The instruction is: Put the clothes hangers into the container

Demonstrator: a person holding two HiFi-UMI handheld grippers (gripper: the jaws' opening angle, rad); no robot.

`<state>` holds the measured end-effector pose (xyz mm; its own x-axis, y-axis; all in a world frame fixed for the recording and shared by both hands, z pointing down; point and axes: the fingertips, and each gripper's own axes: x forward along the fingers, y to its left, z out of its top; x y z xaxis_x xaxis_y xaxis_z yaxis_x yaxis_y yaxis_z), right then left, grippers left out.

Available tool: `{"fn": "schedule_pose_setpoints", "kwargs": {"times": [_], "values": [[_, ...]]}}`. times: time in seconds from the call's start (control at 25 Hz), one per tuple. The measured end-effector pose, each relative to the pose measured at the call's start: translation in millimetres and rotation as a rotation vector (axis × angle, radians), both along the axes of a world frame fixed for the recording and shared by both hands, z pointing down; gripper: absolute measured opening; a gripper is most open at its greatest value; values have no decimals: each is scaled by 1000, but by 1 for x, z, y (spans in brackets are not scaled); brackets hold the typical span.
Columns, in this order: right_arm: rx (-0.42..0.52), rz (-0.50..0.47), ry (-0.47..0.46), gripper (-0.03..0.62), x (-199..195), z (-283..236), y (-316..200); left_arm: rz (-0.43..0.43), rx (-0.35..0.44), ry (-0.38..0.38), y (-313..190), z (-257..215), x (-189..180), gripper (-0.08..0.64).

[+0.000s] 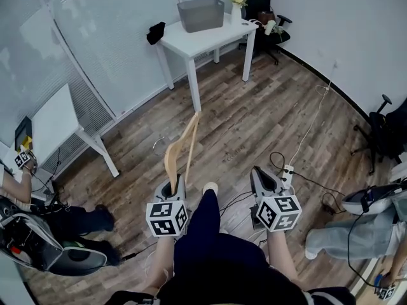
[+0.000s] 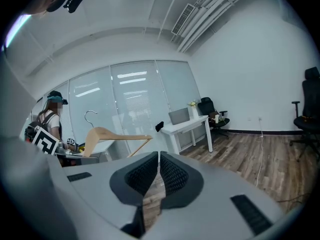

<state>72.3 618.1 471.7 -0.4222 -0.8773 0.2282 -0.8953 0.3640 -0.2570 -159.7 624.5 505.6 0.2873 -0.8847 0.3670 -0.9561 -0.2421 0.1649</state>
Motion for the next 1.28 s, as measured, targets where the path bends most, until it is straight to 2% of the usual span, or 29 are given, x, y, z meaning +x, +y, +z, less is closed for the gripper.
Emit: {"fn": "schedule_pose_setpoints", "kwargs": {"times": [0.36,0.96,1.28], "values": [[13,-3,3,37,7,-7,-43,-7,-9,-8,-43,-2,10,15],[-7,34,29,37,30,-21,-150,-15,-18,7,-157,-15,19,15],[-15,40,36,37,21,-19,-197,8,-23,15,-206,-16,15,15]]}}
